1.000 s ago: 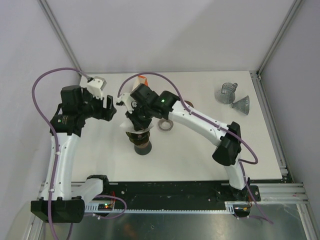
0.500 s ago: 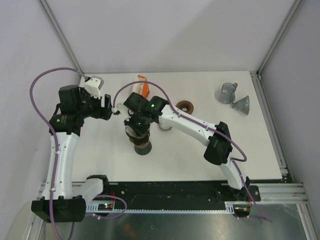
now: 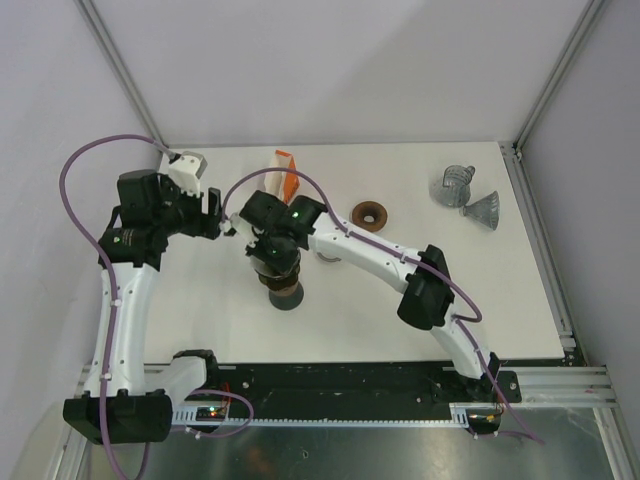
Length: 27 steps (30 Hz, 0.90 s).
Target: Place the coffee filter in the dripper
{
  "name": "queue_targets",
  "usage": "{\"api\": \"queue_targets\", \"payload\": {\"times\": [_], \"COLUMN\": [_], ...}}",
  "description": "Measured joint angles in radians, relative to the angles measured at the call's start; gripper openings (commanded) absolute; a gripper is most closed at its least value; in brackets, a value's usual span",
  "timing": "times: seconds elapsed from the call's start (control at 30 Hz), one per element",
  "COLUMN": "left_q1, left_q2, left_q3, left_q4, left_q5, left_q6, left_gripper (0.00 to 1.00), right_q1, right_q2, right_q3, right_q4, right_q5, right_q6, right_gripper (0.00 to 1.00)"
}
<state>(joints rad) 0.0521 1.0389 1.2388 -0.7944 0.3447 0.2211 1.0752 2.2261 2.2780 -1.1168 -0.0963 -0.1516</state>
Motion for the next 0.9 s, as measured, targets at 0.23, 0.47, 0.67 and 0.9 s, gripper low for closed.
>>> {"api": "queue_targets", "payload": {"times": [0.23, 0.47, 0.67, 0.9], "left_q1": [0.008, 0.027, 0.030, 0.030], "left_q2": [0.000, 0.002, 0.010, 0.010], "left_q3": [-0.002, -0.024, -0.024, -0.026], "left_q4": [0.016, 0.021, 0.021, 0.018], "left_q5": [0.069, 0.142, 0.174, 0.192], "left_q6": [-0.019, -0.100, -0.154, -0.181], "left_gripper": [0.65, 0.62, 0.62, 0.63], "right_q1": [0.000, -0.001, -0.002, -0.002], "right_q2": [0.011, 0.006, -0.018, -0.045], "right_q3": [0.054, 0.056, 0.056, 0.056], "right_q4": [-0.040, -0.045, -0.038, -0.012], "right_q5": [0.010, 0.017, 0.017, 0.016], "right_q6": [-0.001, -0.001, -0.002, 0.000], "right_gripper": [0.00, 0.00, 0.00, 0.00]}}
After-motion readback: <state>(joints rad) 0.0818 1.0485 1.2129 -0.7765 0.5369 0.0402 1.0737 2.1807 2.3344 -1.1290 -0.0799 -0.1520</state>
